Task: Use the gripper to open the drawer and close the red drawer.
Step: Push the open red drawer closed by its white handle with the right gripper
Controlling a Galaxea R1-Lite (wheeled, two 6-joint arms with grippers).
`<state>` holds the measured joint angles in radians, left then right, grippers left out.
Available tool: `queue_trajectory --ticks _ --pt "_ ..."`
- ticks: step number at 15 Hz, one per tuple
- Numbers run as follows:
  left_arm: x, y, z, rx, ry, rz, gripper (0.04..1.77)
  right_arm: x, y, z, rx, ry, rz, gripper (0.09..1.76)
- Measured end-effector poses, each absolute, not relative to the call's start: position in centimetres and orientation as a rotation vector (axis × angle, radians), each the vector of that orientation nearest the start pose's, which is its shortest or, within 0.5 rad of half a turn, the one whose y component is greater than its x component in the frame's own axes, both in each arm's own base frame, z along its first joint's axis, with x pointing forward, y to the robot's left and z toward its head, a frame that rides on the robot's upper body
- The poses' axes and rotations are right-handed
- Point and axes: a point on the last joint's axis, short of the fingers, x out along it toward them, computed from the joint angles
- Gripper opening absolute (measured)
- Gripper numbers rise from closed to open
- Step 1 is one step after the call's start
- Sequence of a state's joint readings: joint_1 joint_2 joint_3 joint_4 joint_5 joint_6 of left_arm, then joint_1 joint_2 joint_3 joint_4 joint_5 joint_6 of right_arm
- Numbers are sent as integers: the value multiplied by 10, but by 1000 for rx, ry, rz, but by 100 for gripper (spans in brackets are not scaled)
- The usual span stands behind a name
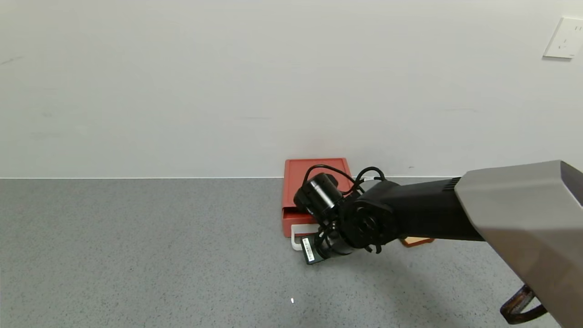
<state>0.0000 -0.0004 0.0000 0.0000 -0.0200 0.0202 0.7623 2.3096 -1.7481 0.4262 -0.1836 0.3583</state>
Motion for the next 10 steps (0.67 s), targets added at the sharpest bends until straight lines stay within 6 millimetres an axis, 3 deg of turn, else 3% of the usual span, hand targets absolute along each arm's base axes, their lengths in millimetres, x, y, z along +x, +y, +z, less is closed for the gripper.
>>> queue_trajectory --ticks 10 --pt "-23 0 75 20 0 -20 172 343 303 109 -128 916 364 11"
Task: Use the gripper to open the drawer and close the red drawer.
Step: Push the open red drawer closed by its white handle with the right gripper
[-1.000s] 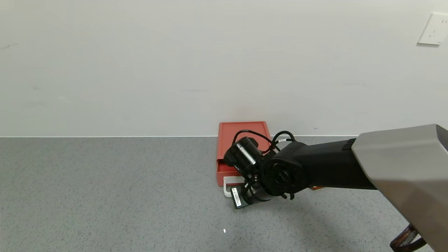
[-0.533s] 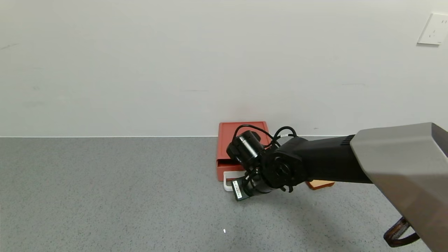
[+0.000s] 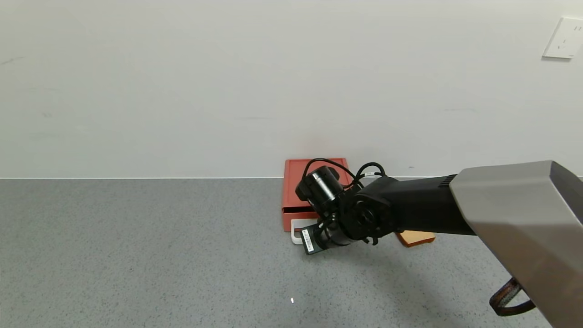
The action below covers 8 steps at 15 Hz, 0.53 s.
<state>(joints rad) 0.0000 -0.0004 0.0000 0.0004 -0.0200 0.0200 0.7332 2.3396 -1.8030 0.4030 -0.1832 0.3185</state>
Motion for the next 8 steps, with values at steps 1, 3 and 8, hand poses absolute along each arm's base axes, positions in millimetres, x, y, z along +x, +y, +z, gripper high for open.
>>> queue_trajectory --ticks 1,3,8 --pt "-23 0 75 20 0 -20 172 344 303 110 -127 912 363 11" --pt "-23 0 75 20 -1 -20 172 347 301 111 -124 906 361 11" --pt "-23 0 75 20 -1 -20 172 353 300 111 -121 879 364 11"
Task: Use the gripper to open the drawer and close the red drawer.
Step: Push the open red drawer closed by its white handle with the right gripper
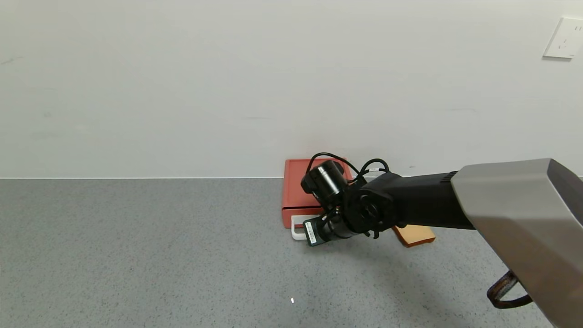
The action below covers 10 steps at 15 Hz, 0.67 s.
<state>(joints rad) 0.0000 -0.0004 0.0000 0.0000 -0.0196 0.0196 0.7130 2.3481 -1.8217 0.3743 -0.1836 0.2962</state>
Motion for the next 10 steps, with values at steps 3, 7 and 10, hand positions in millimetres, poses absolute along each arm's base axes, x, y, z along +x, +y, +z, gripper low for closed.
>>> queue_trajectory --ticks 3,7,10 --pt "-23 0 75 20 -1 -20 172 354 301 111 -119 865 369 11" --pt "-23 0 75 20 -1 -20 172 351 301 115 -116 870 378 11" --pt "-23 0 75 20 -1 -20 172 346 301 117 -122 884 383 11"
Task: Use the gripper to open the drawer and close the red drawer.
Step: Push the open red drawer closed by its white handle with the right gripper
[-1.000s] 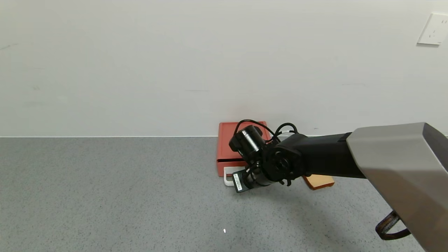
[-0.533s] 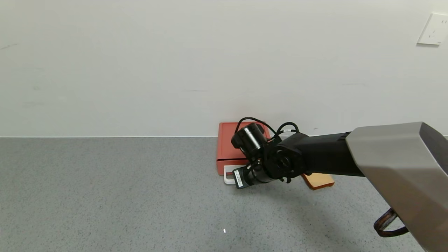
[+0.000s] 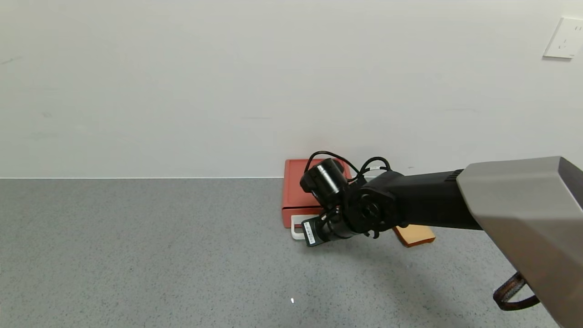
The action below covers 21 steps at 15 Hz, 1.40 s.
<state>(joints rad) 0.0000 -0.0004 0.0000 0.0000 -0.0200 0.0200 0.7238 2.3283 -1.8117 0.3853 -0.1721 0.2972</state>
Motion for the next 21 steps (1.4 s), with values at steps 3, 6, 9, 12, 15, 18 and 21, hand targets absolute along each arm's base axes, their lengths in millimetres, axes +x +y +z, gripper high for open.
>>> queue_trajectory --ticks 3,6,9,12,15,18,21 --pt "-23 0 75 19 -1 -20 172 341 301 113 -139 918 381 11" --pt "-23 0 75 19 -1 -20 172 341 301 108 -147 932 377 11" --pt "-23 0 75 20 -1 -20 172 346 300 102 -147 931 370 11" --pt "-23 0 75 20 -1 -20 172 350 299 99 -149 928 360 11" --pt "-23 0 75 21 -1 -21 172 353 300 99 -140 906 363 11" --pt "-23 0 75 21 -1 -21 172 354 300 98 -145 902 366 11" --pt "-23 0 75 21 -1 -21 172 354 298 100 -146 908 366 11"
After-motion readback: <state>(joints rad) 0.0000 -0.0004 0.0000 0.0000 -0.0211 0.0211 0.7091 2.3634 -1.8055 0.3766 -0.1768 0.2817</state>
